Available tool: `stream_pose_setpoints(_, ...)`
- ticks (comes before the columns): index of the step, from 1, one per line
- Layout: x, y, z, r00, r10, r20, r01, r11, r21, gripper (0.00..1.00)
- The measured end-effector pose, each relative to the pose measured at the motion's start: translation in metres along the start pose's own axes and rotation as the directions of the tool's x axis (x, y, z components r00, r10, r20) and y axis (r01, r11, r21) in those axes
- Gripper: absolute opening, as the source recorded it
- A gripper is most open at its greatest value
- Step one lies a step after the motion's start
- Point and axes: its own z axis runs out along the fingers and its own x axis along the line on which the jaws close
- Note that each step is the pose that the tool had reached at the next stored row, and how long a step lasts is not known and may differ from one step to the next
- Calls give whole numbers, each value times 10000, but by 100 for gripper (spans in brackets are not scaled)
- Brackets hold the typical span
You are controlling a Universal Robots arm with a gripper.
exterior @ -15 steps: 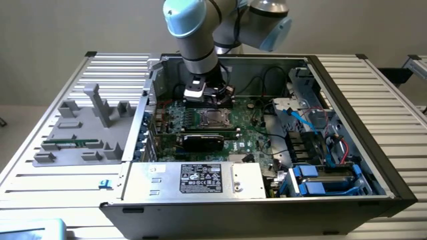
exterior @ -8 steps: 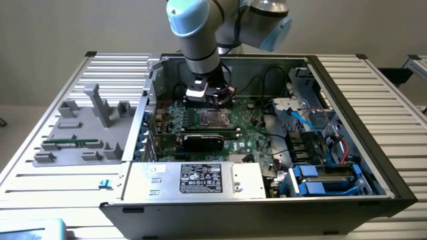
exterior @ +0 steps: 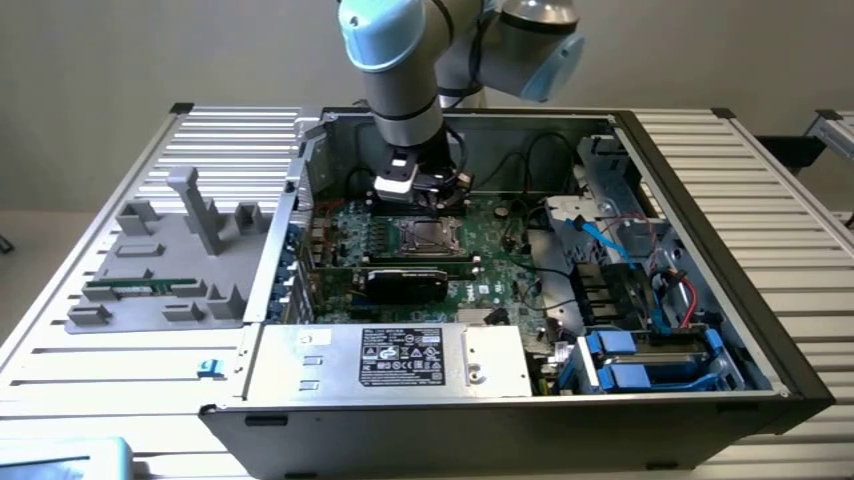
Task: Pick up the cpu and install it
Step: 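Install the first cpu locking lever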
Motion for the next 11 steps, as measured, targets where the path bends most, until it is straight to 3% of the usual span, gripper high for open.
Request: stream_pose_setpoints(11, 48, -9, 5, 9999, 27, 119, -26, 10000, -49, 11)
